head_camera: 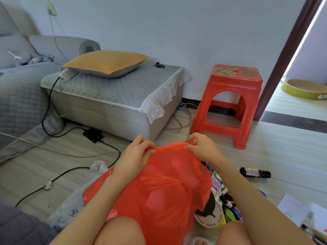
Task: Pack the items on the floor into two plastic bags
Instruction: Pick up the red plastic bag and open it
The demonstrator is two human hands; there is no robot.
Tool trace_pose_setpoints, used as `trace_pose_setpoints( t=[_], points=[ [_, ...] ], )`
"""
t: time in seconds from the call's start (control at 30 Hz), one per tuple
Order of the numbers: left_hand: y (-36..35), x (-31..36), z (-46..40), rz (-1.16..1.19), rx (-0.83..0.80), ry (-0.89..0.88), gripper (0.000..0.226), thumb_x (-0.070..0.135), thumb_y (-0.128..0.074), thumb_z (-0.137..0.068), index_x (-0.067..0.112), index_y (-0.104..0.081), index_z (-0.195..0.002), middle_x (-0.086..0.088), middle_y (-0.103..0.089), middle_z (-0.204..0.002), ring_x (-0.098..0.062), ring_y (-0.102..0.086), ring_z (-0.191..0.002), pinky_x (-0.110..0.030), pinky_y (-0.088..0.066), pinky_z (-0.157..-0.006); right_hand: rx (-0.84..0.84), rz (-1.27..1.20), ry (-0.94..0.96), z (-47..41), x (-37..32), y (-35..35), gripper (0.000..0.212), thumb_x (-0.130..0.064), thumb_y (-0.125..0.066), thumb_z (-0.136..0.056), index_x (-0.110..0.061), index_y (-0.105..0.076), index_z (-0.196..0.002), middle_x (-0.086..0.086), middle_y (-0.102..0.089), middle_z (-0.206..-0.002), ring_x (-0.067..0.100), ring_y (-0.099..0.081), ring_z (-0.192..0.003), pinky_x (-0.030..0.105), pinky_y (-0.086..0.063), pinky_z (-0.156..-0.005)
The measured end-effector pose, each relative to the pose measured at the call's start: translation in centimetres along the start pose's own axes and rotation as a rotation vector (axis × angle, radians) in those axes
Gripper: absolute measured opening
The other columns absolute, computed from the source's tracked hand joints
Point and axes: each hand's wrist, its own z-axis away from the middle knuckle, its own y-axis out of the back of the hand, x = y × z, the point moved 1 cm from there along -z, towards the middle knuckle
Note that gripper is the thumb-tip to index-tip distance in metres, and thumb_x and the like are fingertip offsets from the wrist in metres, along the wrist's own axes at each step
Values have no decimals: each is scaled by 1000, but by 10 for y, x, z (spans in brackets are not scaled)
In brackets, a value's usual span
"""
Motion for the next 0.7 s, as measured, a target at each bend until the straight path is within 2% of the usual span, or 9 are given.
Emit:
trace_pose_setpoints(
  t=[0.07, 0.17, 0.3, 0.37, 0.43, 0.5, 0.57, 0.6, 0.7],
  points=[
    [-1, -5, -1, 38, 57, 63, 26, 30, -47, -87, 12, -66, -89, -1, -52, -85, -24, -58, -79, -37, -46, -74, -69, -174, 15, 0, 3, -3, 19, -15, -61, -86, -11, -64, -104, 5, -61, -100, 16, -58, -92, 21, -39, -69],
    [-4, -12, -5, 0, 69, 272, 28, 21, -42, -97, 4, -62, -90, -14, -57, -92, -34, -56, -93, -39, -38, -80, -207, -503, 2, 4, 3, -4, 8, -10, -60, -87, -15, -67, -88, 3, -66, -77, 3, -60, -59, 12, -45, -54],
    [-2, -13, -6, -232, 45, 387, 30, 21, -35, -98, 9, -62, -94, -9, -57, -105, -29, -48, -105, -38, -29, -86, -224, -446, 89, 6, -5, -3, 4, -23, -64, -86, -21, -67, -84, -9, -64, -76, 1, -58, -69, 12, -42, -61],
    [0, -10, -7, -184, 108, 309, 27, 18, -37, -96, 10, -63, -94, -7, -62, -102, -28, -53, -101, -35, -30, -86, -153, -420, 119, 7, -8, -1, 9, -27, -64, -85, -21, -65, -79, -12, -60, -74, 1, -56, -69, 11, -42, -59],
    [2, 1, -10, 22, 167, 130, 25, 18, -40, -91, 11, -62, -99, -6, -67, -100, -26, -61, -96, -35, -43, -87, -96, -468, 146, 6, -10, 0, 12, -27, -63, -86, -20, -63, -77, -7, -61, -71, 1, -55, -65, 7, -41, -56],
    [3, 21, -11, 194, 129, -75, 22, 30, -47, -87, 22, -56, -105, 7, -63, -100, -9, -59, -93, -27, -45, -85, -80, -514, 181, 6, -14, -1, 11, -25, -63, -87, -20, -64, -77, -4, -62, -70, -1, -54, -60, 8, -42, -56],
    [-3, 34, -11, 170, 36, -275, 27, 41, -53, -82, 29, -48, -106, 13, -54, -101, 0, -51, -94, -15, -40, -84, -77, -585, 208, 5, -17, -4, 13, -22, -61, -88, -21, -65, -76, -3, -62, -69, -2, -53, -58, 13, -43, -58],
    [-7, 35, -12, 136, 3, -334, 30, 41, -54, -80, 28, -46, -106, 11, -53, -104, -2, -49, -97, -16, -39, -86, -72, -634, 209, 4, -18, -5, 15, -21, -60, -89, -20, -65, -75, -3, -62, -68, -1, -53, -58, 15, -43, -59],
    [-15, 28, -11, 81, -12, -339, 27, 33, -51, -79, 23, -49, -105, 3, -55, -107, -6, -49, -96, -21, -41, -83, -108, -849, 115, 2, -17, -3, 19, -20, -57, -90, -16, -65, -73, -5, -62, -63, 3, -54, -58, 20, -44, -61]
  ],
)
